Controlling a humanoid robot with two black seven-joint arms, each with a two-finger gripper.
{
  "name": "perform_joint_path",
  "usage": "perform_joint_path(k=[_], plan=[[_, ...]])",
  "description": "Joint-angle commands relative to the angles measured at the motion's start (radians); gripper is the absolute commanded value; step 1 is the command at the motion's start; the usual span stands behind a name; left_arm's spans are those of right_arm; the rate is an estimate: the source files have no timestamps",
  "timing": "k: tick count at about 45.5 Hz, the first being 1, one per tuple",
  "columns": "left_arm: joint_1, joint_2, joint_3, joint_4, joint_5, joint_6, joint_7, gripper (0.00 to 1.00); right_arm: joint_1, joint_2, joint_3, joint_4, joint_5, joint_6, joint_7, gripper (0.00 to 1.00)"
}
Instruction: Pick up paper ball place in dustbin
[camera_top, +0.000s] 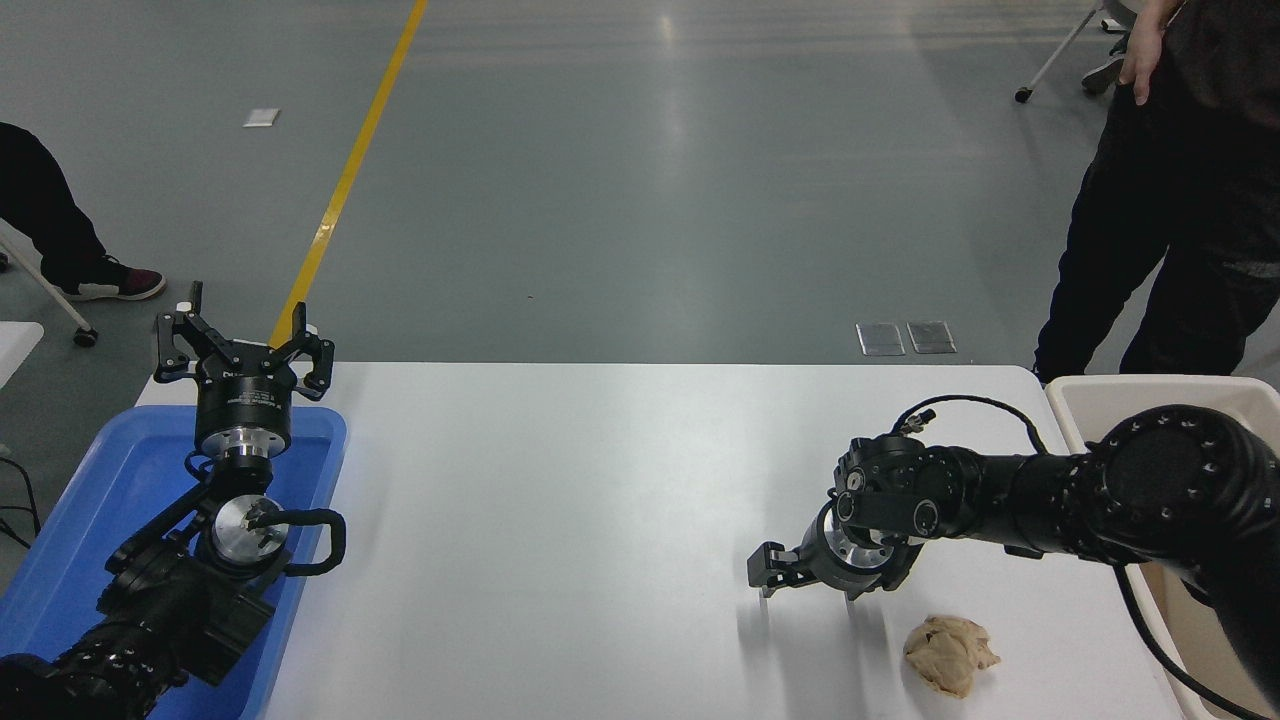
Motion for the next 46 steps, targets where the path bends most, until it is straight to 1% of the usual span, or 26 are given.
perform_joint_path(k=[1,16,20,24,37,40,44,46], plan=[[0.000,0.000,0.000,0.000,0.000,0.000,0.000,0.99,-0.003,0.000,0.000,-0.002,-0.001,0.000,0.000,1.00],[-0.002,0.005,0.015,0.000,-0.003,0.000,0.000,0.99,0.045,0.000,0.000,0.022,0.005,0.010,-0.002,1.00],[-0.002,0.005,0.015,0.000,-0.003,0.000,0.000,0.99,0.103,0.000,0.000,0.071,0.017,0.012,-0.005,1.00],[-0.002,0.005,0.017,0.000,-0.003,0.000,0.000,0.99,0.226,-0.010,-0.008,0.172,0.022,0.024,-0.008,1.00],[-0.002,0.006,0.017,0.000,-0.003,0.000,0.000,0.99,0.623,-0.383,-0.028,0.518,0.037,0.167,-0.012,1.00],[-0.002,0.006,0.017,0.000,-0.003,0.000,0.000,0.99,0.724,-0.454,-0.049,0.573,0.039,0.220,-0.012,1.00],[-0.002,0.006,0.017,0.000,-0.003,0.000,0.000,0.99,0.835,-0.521,-0.063,0.617,0.043,0.286,-0.012,1.00],[-0.002,0.006,0.017,0.000,-0.003,0.000,0.000,0.99,0.885,-0.587,-0.066,0.642,0.040,0.323,-0.014,1.00]])
